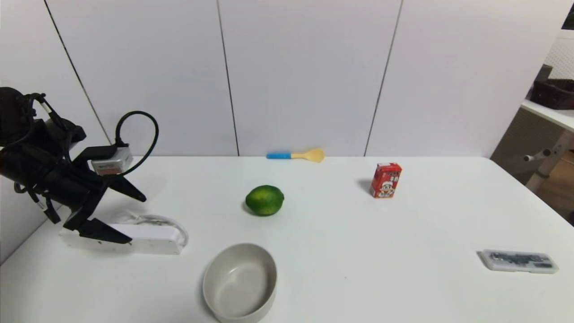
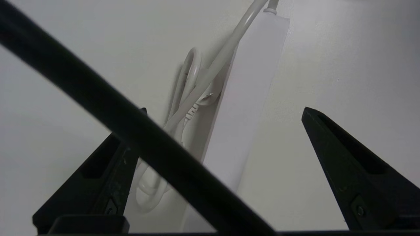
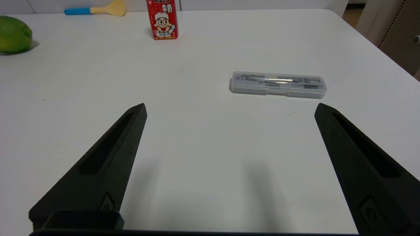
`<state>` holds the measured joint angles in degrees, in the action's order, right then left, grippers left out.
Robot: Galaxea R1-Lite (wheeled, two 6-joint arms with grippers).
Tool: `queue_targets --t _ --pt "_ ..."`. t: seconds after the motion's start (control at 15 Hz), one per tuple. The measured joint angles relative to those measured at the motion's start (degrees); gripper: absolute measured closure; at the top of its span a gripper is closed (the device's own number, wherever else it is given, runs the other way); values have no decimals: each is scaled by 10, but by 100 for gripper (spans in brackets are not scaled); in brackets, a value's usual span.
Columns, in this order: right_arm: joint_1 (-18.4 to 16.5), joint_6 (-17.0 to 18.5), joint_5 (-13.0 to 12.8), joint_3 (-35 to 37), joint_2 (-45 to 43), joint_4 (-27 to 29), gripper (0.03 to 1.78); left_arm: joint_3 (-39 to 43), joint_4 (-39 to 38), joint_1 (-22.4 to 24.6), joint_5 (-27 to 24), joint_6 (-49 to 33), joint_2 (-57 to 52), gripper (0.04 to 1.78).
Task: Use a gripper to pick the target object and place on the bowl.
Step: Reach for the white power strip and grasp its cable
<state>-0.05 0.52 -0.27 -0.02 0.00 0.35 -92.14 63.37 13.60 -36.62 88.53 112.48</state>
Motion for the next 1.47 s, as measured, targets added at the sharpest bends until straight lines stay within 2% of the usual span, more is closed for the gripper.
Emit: queue_targets --t 0.6,1.13,1.47 --pt "0 0 0 0 0 0 4 -2 -1 -35 52 19 33 13" --pt "0 0 0 0 0 0 4 -51 -3 -38 77 44 76 13" --pt "0 0 0 0 0 0 4 -49 -1 -39 90 44 92 13"
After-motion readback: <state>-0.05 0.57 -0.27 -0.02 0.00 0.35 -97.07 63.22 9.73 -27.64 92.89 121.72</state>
